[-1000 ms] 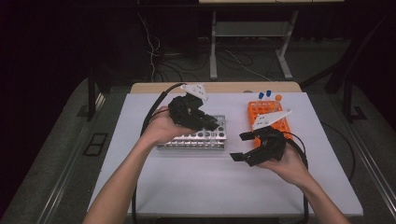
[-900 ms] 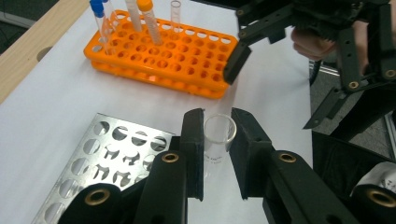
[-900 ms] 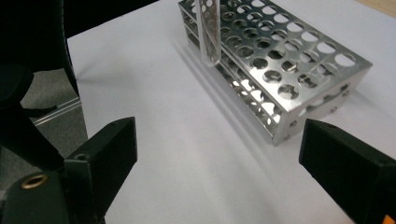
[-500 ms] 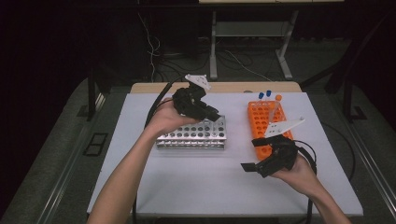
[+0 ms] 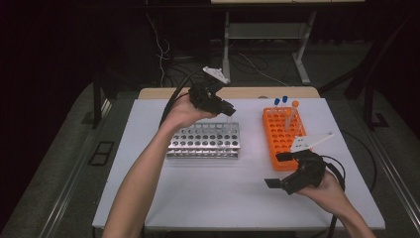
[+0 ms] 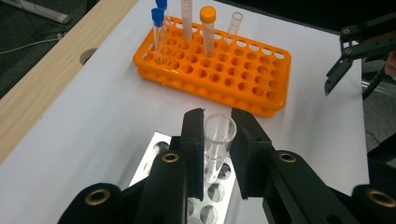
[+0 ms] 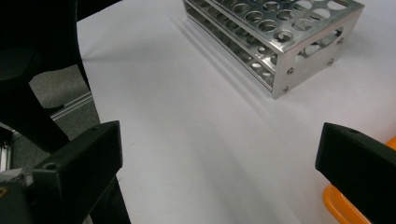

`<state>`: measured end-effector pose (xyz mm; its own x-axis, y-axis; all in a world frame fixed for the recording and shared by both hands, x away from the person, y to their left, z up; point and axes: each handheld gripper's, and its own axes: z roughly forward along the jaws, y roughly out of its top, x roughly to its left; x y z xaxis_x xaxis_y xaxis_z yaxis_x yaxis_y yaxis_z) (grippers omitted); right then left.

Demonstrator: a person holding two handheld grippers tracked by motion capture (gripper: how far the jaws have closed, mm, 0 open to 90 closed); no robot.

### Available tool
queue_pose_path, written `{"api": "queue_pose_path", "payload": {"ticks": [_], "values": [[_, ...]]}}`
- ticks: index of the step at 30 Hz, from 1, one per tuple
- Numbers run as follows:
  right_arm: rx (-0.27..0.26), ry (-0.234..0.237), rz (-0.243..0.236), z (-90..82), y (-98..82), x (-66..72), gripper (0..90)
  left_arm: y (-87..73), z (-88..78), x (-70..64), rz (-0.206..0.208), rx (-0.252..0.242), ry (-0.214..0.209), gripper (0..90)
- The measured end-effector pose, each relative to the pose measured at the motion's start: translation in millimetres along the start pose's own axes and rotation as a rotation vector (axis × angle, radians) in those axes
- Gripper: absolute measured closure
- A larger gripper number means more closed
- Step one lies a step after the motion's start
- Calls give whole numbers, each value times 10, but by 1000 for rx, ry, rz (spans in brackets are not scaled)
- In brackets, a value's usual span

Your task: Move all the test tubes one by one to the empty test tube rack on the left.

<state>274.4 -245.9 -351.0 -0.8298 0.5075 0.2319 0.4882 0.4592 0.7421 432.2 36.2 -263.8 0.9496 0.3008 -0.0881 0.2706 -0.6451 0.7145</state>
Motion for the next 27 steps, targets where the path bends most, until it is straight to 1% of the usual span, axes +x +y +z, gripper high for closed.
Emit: {"api": "queue_pose_path", "payload": {"ticks": [1,4,5,9,11,12,17,24,27], "values": [[0,-2,2,-16,-15,-3,2,19,15,15,5,4,1,744],[-2,-13,17,-87,-79,-30,2,67,62,72,8,-3,0,745],[-2,-13,17,-87,-79,-30,2,80,83,93,8,-6,2,745],[-20,-28,38,-182,-163,-72,2,103,170,174,6,-16,13,745],[-22,-30,43,-196,-181,-79,2,98,221,211,-7,-22,20,745],[-24,-32,47,-206,-199,-87,2,92,241,237,-5,-17,22,745],[-29,-41,65,-238,-279,-136,2,42,356,333,-26,0,36,745],[-32,-44,77,-255,-350,-180,2,-2,462,417,-50,-4,36,745],[-39,-45,79,-263,-367,-196,2,-13,501,427,-50,1,36,745]]}}
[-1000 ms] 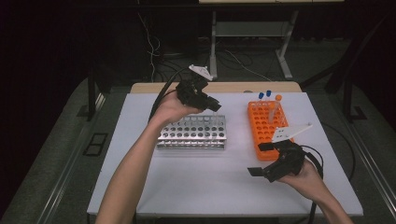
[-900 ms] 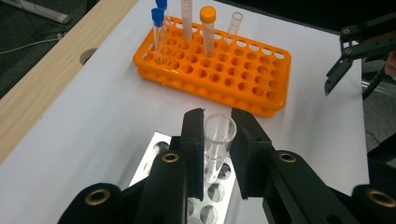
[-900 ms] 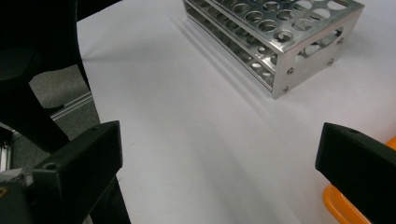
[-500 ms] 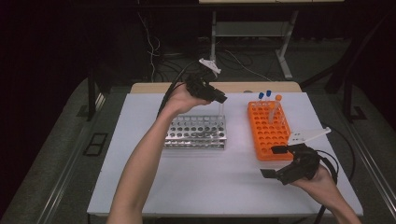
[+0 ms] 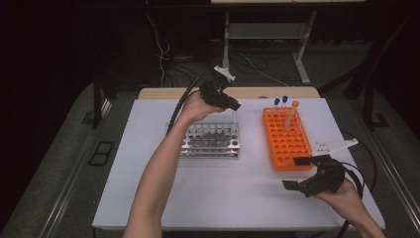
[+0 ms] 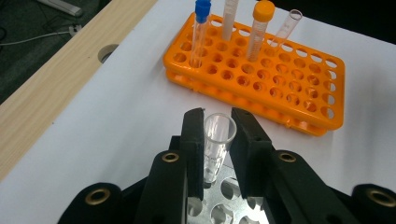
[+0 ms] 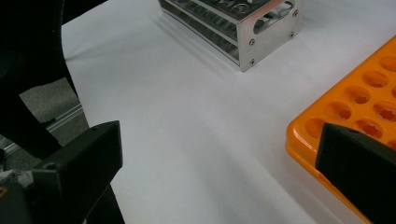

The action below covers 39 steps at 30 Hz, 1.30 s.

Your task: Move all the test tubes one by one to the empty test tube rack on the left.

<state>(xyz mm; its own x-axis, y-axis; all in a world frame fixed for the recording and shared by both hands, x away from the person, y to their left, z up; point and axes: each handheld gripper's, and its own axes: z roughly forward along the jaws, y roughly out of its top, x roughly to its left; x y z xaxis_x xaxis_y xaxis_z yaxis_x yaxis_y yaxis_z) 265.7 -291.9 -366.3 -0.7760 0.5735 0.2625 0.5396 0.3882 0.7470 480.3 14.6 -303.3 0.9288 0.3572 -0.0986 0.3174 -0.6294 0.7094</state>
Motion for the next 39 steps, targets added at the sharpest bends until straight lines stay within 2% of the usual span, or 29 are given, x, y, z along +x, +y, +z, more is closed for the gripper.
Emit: {"api": "queue_pose_path", "payload": {"ticks": [10,19,22,26,37,39], "values": [[-13,-2,10,-9,-27,-21,2,-94,147,16,0,25,-4,745],[-15,-2,18,6,-59,-53,2,-241,269,56,-30,13,-12,744],[-16,-4,21,5,-68,-65,2,-266,263,77,-45,-2,-17,745],[-21,-7,23,-3,-74,-78,2,-293,260,70,-42,-15,-14,744],[-29,-12,30,-21,-82,-93,2,-351,354,55,-35,30,-12,737],[-27,-12,32,-21,-89,-105,2,-347,354,56,-43,29,-13,690]]}}
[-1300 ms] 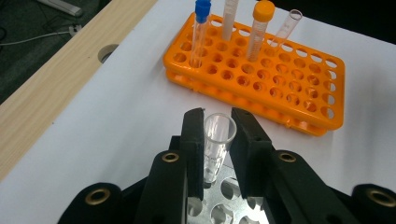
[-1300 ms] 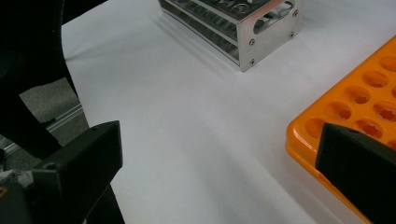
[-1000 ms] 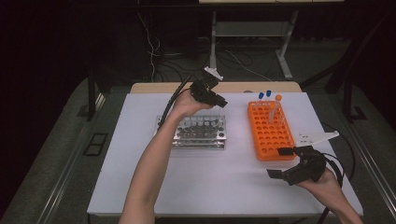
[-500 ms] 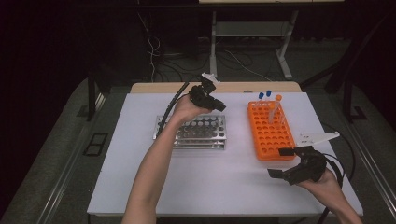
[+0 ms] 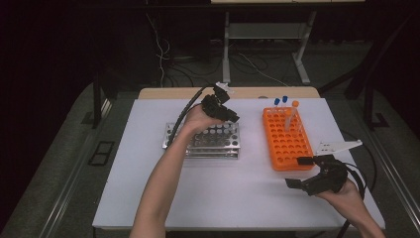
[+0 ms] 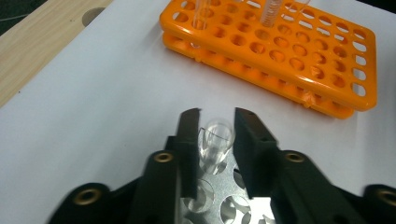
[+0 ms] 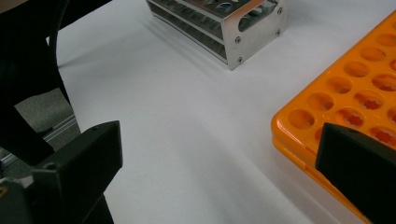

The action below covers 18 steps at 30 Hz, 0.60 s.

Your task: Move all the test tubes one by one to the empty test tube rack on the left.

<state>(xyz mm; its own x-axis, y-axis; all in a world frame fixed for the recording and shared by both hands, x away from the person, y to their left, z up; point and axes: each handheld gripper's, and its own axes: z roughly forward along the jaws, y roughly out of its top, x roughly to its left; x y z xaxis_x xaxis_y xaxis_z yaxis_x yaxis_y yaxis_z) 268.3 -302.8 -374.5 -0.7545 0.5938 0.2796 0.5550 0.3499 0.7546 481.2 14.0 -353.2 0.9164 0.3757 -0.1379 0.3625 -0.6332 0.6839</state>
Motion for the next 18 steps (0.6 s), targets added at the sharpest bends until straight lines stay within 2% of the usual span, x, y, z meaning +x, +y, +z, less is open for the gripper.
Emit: {"api": "queue_pose_path", "payload": {"ticks": [2,5,9,18], "values": [[1,-3,2,-2,-5,-13,2,7,-12,-5,-9,-2,-4,653],[1,-11,4,-17,-2,-26,2,24,-44,-34,-12,2,14,576],[4,-26,1,-38,22,-54,2,49,-159,-68,-25,-11,23,474],[25,-62,2,-45,131,-198,2,61,-439,-203,-51,-62,-7,277]]}}
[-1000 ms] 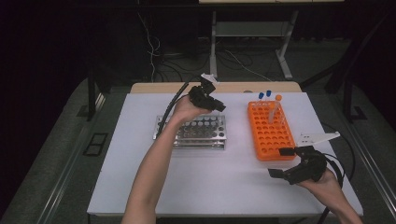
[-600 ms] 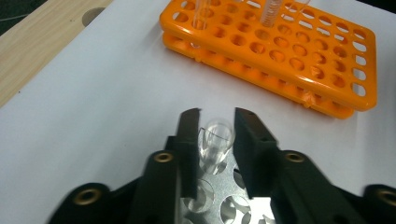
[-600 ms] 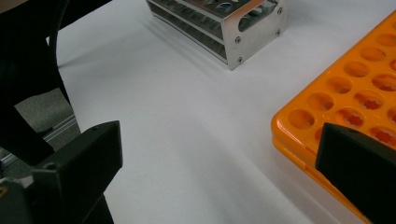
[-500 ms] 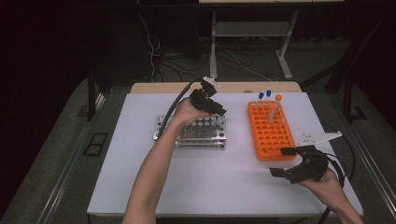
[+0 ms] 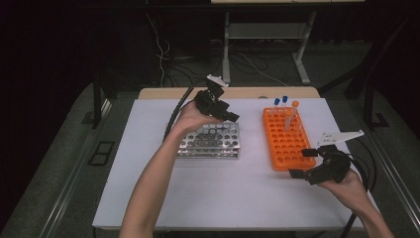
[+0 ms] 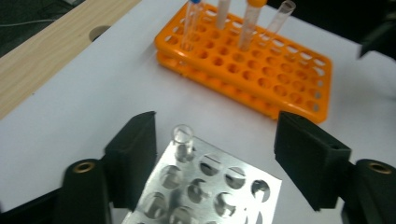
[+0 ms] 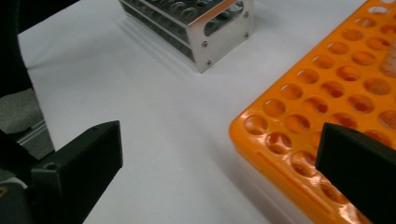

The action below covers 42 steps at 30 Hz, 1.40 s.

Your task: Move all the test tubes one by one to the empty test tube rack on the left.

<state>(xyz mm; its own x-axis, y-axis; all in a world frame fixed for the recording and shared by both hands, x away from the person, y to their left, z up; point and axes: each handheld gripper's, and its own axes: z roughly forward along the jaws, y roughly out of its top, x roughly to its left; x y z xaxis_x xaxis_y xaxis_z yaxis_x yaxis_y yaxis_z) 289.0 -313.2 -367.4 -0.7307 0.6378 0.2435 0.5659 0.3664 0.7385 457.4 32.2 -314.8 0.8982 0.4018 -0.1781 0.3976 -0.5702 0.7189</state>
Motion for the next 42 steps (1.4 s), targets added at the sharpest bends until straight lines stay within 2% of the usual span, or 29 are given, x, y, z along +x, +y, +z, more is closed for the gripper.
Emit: {"api": "queue_pose_path", "payload": {"ticks": [3,8,13,24,32,40,42], "values": [[6,-12,5,-4,38,-62,2,-21,-63,-69,0,-12,-15,220],[7,-23,6,-15,102,-149,2,-81,-181,-175,-6,-42,-16,129],[9,-39,12,-15,157,-241,2,-157,-302,-274,-11,-46,22,0],[-2,-67,26,-3,249,-464,2,-382,-569,-506,9,-90,51,0],[6,-88,27,21,315,-579,3,-543,-670,-670,21,-112,56,0],[21,-118,51,74,304,-768,3,-745,-767,-827,33,-133,62,0],[28,-121,54,92,294,-813,52,-790,-781,-857,29,-136,62,0]]}}
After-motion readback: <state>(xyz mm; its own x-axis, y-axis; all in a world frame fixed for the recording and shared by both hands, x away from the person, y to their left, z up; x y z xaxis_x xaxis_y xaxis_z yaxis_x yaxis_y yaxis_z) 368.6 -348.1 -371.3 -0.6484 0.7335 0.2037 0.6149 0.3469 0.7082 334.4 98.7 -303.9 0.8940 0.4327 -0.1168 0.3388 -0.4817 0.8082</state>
